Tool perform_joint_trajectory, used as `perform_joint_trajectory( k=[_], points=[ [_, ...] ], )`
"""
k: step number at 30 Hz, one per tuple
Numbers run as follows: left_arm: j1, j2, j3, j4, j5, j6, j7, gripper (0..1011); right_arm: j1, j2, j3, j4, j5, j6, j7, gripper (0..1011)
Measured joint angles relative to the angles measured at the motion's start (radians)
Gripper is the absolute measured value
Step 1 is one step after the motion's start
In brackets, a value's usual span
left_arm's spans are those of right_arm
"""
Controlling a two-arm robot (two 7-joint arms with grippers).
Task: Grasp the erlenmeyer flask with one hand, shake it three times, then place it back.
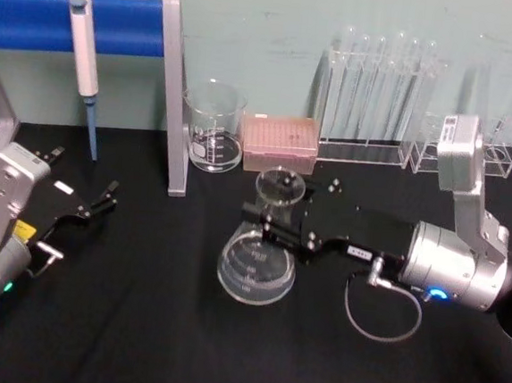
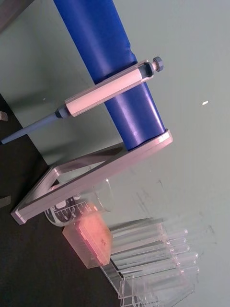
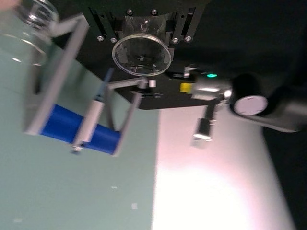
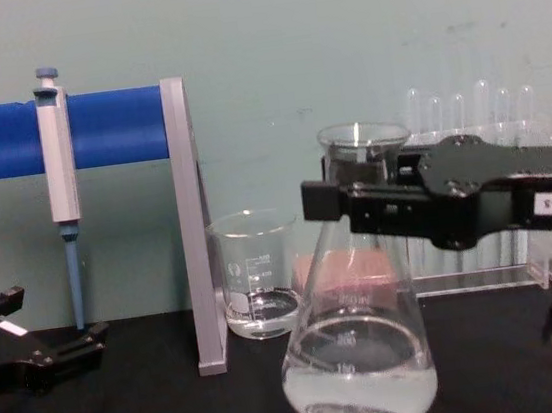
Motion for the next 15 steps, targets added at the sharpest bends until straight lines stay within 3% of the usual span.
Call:
perform_joint_trajectory(
  k=[4,6,10,15],
  points=[
    [0.000,0.000,0.000,0.000,0.000,0.000,0.000,1001,-0.004,-0.014,0.011,0.001,-0.008,0.013,-0.078,451],
    [0.000,0.000,0.000,0.000,0.000,0.000,0.000,1001,-0.010,-0.030,0.027,0.003,-0.019,0.028,-0.144,451],
    [0.000,0.000,0.000,0.000,0.000,0.000,0.000,1001,-0.016,-0.049,0.044,0.007,-0.033,0.042,-0.206,451],
    [0.000,0.000,0.000,0.000,0.000,0.000,0.000,1001,-0.032,-0.090,0.080,0.012,-0.085,0.061,-0.346,451]
  ],
)
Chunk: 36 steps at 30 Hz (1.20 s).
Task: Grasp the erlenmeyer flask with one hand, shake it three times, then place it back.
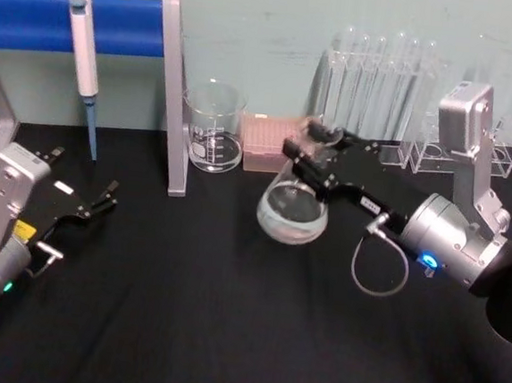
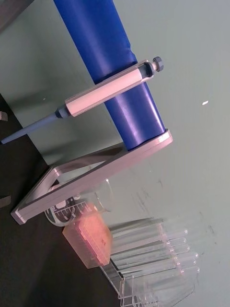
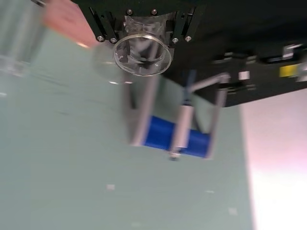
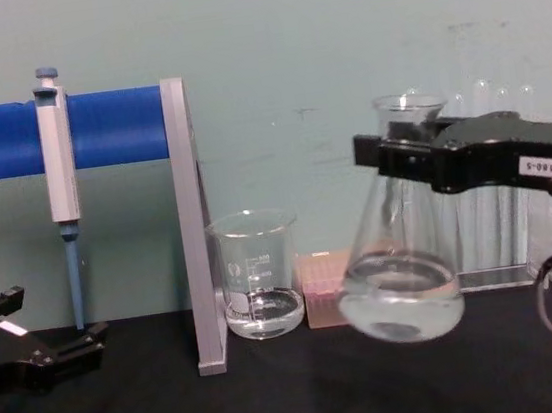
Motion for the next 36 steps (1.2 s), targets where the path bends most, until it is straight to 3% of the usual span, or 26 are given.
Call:
perform_joint_trajectory(
  k=[11,19,28,36],
  points=[
    [0.000,0.000,0.000,0.000,0.000,0.000,0.000,1001,-0.018,-0.086,0.061,0.023,-0.093,0.035,-0.219,451],
    [0.000,0.000,0.000,0.000,0.000,0.000,0.000,1001,-0.025,-0.139,0.101,0.043,-0.139,0.055,-0.328,451],
    [0.000,0.000,0.000,0.000,0.000,0.000,0.000,1001,-0.030,-0.185,0.142,0.056,-0.176,0.073,-0.407,451],
    [0.000,0.000,0.000,0.000,0.000,0.000,0.000,1001,-0.034,-0.207,0.162,0.059,-0.194,0.083,-0.421,450]
  ],
)
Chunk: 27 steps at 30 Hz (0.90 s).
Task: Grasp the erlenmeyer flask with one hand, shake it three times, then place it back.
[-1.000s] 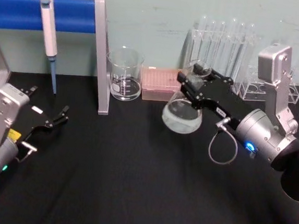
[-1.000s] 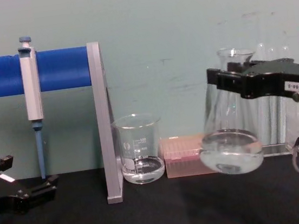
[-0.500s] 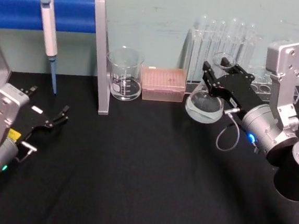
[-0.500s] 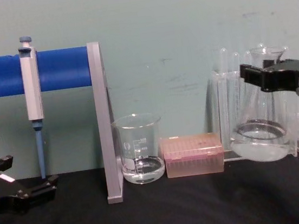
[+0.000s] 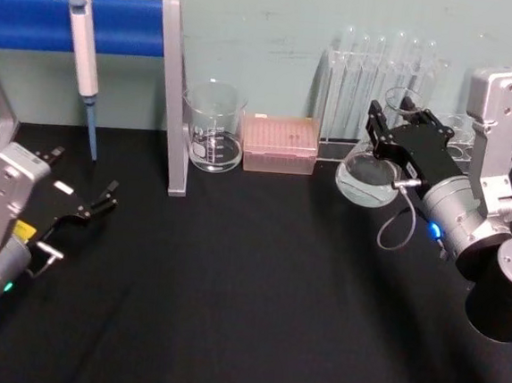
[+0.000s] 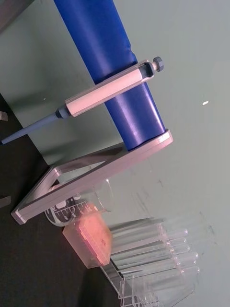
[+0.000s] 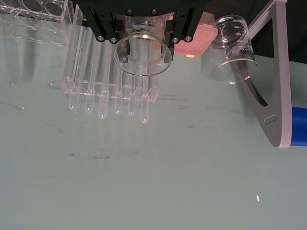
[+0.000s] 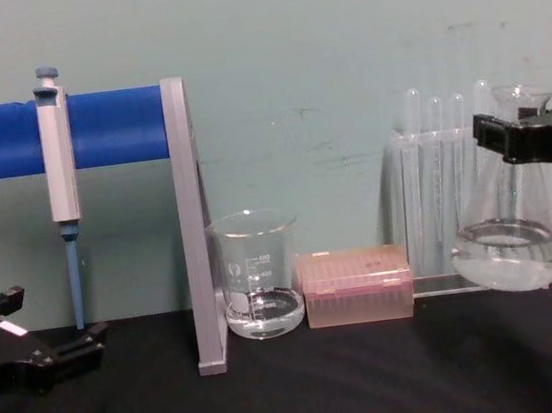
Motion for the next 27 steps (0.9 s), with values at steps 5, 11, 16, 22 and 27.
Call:
perform_joint_trajectory(
  k=[5,11,16,22,27],
  points=[
    [0.000,0.000,0.000,0.000,0.000,0.000,0.000,1001,-0.004,-0.006,0.009,0.000,-0.009,0.003,0.010,450],
    [0.000,0.000,0.000,0.000,0.000,0.000,0.000,1001,-0.009,-0.009,0.015,-0.005,-0.015,0.007,0.042,451],
    [0.000,0.000,0.000,0.000,0.000,0.000,0.000,1001,-0.015,-0.004,0.015,-0.013,-0.016,0.007,0.083,450],
    [0.000,0.000,0.000,0.000,0.000,0.000,0.000,1001,-0.021,0.013,0.007,-0.027,-0.015,0.005,0.162,451],
    [0.000,0.000,0.000,0.000,0.000,0.000,0.000,1000,-0.026,0.035,-0.004,-0.040,-0.011,-0.003,0.245,451]
  ],
)
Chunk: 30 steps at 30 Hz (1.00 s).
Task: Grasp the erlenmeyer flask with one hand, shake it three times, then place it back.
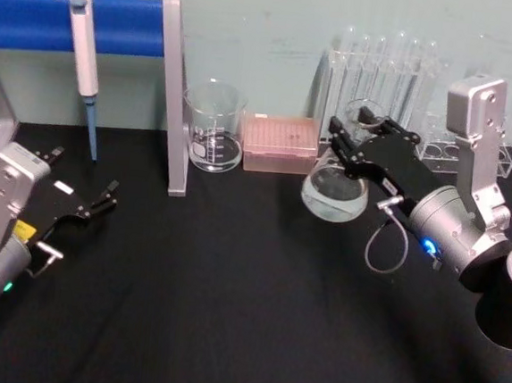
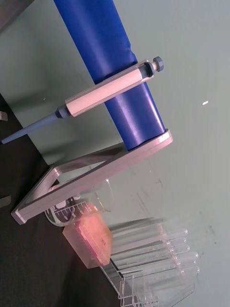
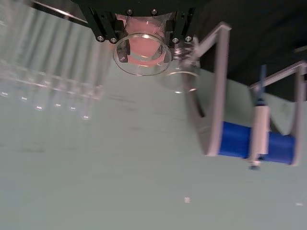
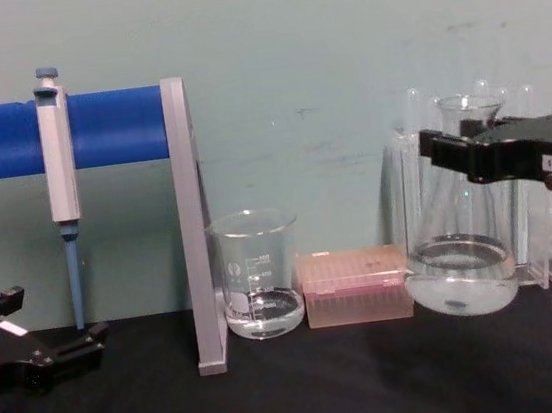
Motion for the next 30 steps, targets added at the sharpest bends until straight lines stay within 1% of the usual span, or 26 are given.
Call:
perform_joint_trajectory(
  k=[3,5,7,10,14,16,17,22,30],
  points=[
    [0.000,0.000,0.000,0.000,0.000,0.000,0.000,1001,-0.001,0.008,-0.003,-0.004,0.002,-0.006,0.033,450],
    [0.000,0.000,0.000,0.000,0.000,0.000,0.000,1001,-0.002,0.016,-0.007,-0.007,0.006,-0.014,0.069,451],
    [0.000,0.000,0.000,0.000,0.000,0.000,0.000,1001,-0.003,0.024,-0.012,-0.008,0.009,-0.019,0.091,451],
    [0.000,0.000,0.000,0.000,0.000,0.000,0.000,1001,-0.002,0.043,-0.025,-0.012,0.015,-0.035,0.142,450],
    [0.000,0.000,0.000,0.000,0.000,0.000,0.000,1001,0.000,0.060,-0.037,-0.013,0.024,-0.051,0.182,451],
    [0.000,0.000,0.000,0.000,0.000,0.000,0.000,1001,0.002,0.075,-0.049,-0.013,0.034,-0.063,0.213,451],
    [0.000,0.000,0.000,0.000,0.000,0.000,0.000,1001,0.002,0.075,-0.049,-0.013,0.034,-0.063,0.213,451],
    [0.000,0.000,0.000,0.000,0.000,0.000,0.000,1001,0.008,0.097,-0.070,-0.014,0.050,-0.081,0.250,450],
    [0.000,0.000,0.000,0.000,0.000,0.000,0.000,1001,0.018,0.113,-0.089,-0.008,0.065,-0.094,0.269,451]
  ],
)
